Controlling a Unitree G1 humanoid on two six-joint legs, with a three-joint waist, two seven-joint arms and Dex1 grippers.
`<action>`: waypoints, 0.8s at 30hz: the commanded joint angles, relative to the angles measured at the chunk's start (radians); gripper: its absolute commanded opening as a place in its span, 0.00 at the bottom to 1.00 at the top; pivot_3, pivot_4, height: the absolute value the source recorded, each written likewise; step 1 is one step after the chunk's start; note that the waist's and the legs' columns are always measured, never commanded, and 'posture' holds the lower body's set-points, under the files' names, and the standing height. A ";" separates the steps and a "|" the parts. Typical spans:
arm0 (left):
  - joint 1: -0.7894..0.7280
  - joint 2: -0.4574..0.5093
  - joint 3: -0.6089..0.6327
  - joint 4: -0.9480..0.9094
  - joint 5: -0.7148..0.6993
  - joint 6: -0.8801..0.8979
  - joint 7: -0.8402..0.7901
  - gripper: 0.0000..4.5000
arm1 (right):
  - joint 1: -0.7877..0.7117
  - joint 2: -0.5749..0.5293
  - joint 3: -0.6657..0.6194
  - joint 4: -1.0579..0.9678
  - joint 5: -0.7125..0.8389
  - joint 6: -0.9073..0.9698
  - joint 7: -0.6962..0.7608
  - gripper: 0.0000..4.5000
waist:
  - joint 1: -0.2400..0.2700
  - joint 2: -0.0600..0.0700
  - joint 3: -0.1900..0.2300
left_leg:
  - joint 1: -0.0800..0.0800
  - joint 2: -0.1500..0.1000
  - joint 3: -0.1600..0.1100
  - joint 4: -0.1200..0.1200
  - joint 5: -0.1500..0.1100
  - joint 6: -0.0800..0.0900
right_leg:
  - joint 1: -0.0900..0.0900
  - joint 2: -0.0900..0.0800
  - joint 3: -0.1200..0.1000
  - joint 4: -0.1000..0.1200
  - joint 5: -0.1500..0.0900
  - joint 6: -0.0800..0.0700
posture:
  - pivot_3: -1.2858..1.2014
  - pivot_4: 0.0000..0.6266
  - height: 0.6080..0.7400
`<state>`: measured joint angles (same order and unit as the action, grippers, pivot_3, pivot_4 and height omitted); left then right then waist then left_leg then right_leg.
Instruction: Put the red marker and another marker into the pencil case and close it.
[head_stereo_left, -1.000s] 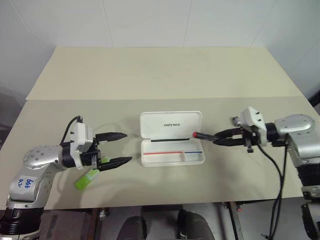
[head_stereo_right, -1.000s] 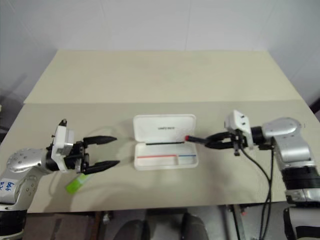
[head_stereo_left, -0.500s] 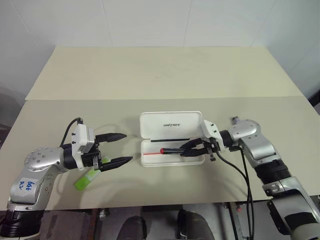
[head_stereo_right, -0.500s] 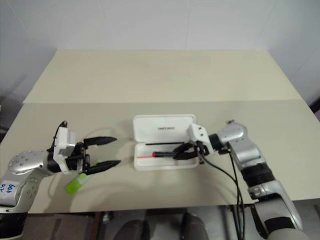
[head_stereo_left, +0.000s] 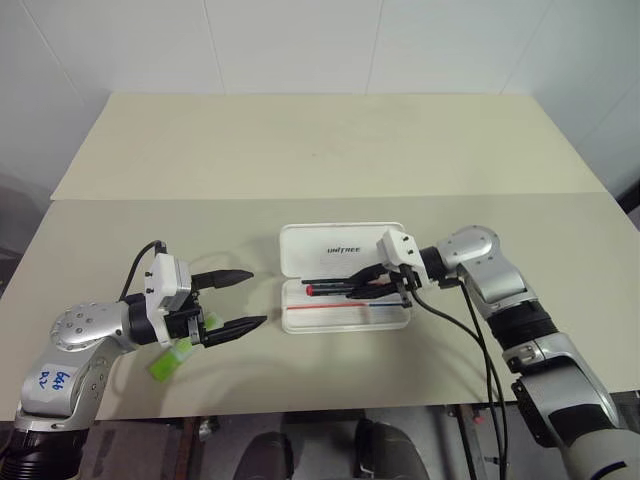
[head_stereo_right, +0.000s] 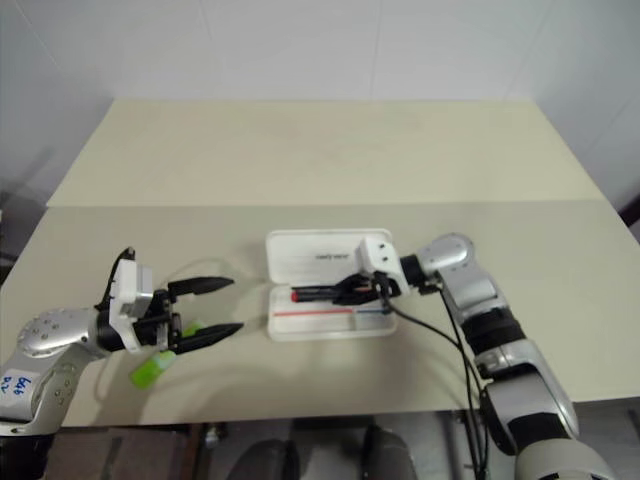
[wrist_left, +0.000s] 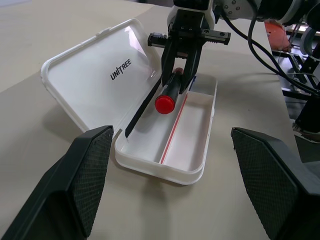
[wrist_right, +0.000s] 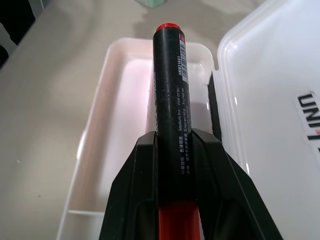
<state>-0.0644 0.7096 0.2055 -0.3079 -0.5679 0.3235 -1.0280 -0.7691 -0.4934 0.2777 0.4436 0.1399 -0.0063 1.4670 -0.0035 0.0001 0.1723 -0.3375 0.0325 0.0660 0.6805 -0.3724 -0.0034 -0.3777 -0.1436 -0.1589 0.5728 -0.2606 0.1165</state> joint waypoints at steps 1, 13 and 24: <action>0.003 -0.002 0.013 -0.035 -0.008 -0.022 0.005 0.90 | -0.018 0.016 -0.008 -0.002 -0.004 -0.039 -0.017 0.13 | -0.001 0.000 0.000 | 0.000 0.000 0.000 0.000 0.000 0.000 | 0.000 0.000 0.000 0.000 0.000 0.000 | 0.52 0.24 1.00; 0.005 -0.007 0.002 -0.034 -0.008 -0.029 0.001 0.90 | 0.030 0.010 -0.045 -0.208 0.113 0.121 -0.004 0.94 | 0.000 0.000 0.000 | 0.000 0.000 0.000 -0.001 0.000 -0.001 | 0.000 0.000 0.000 0.000 0.000 0.000 | 0.52 0.24 1.00; 0.103 -0.016 0.066 -0.092 -0.007 -0.029 0.058 0.90 | 0.174 -0.146 -0.240 -0.577 0.407 0.496 -0.073 1.00 | 0.003 0.000 0.000 | 0.000 0.000 -0.001 0.000 -0.005 0.000 | -0.001 0.000 -0.001 0.000 0.000 0.000 | 0.52 0.24 1.00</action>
<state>0.0189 0.6991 0.2332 -0.3583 -0.5689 0.3138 -0.9889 -0.5980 -0.6136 0.1013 -0.0953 0.5053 0.4719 1.4081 -0.0010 0.0006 0.1726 -0.3374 0.0327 0.0648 0.6803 -0.3785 -0.0026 -0.3785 -0.1437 -0.1592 0.5733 -0.2606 0.1165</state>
